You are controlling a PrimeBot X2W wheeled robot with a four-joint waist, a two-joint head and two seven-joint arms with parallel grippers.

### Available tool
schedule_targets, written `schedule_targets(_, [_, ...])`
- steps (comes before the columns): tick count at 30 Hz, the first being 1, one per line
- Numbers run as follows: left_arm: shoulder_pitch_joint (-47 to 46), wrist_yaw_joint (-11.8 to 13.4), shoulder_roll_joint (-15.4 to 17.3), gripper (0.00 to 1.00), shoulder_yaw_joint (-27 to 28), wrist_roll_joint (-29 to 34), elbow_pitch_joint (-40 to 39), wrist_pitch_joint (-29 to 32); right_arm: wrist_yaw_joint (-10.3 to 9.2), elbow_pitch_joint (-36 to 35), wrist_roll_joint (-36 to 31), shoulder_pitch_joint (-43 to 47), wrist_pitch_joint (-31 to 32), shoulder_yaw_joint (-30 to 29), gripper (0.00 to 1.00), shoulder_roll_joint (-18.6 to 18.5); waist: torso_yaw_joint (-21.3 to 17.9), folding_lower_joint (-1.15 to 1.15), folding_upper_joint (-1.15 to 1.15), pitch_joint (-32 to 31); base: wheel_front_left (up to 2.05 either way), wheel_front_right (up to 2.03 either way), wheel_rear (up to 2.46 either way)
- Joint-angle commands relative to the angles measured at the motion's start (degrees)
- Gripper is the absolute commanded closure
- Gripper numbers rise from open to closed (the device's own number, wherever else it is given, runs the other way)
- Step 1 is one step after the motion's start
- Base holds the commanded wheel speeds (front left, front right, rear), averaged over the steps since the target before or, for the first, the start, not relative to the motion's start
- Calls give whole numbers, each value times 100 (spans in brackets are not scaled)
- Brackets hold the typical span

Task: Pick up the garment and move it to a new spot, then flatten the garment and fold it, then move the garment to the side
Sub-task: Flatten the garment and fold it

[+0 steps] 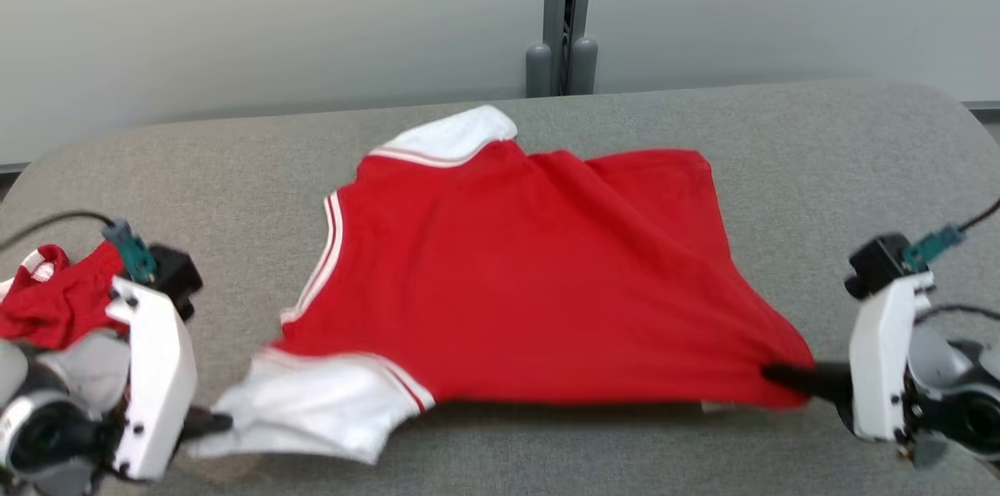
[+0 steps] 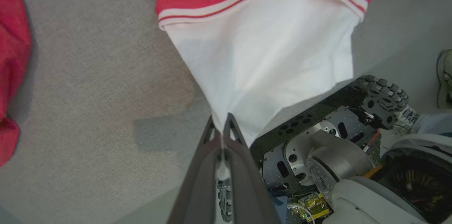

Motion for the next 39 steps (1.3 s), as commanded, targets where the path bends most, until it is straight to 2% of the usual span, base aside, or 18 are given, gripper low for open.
schedule_targets(1, [135,73,67,100,-10,-52,-127,20,-1,-43,66,146,66,22,100,-112,11,0,0,-38,0,0,0])
schedule_targets(10, [963,619,799,100,-56,-571,-1526,127,-1,-992,289,973,319,-36,100,-1114,48,0,0,-123,0,0,0])
schedule_targets(15, [939,755,920,100,26,-643,-1782,161,-1,-1175,254,1113,349,-164,100,-1330,1,0,0,-91,0,0,0])
schedule_targets(20, [543,771,723,100,105,-571,-1625,346,-1,-1137,288,1010,396,-346,100,-1118,-89,0,0,64,0,0,0])
schedule_targets(26, [-29,744,311,100,68,-433,-924,717,-1,-807,348,715,484,-600,100,-656,-264,0,0,320,0,0,0])
schedule_targets(32, [-663,594,-259,100,-27,-150,-41,936,0,-208,100,184,743,-784,100,-97,-481,0,0,631,0,0,0])
schedule_targets(39, [-1086,405,-627,100,-2,-4,622,882,0,254,-141,-168,866,-971,100,413,-640,0,0,858,0,0,0])
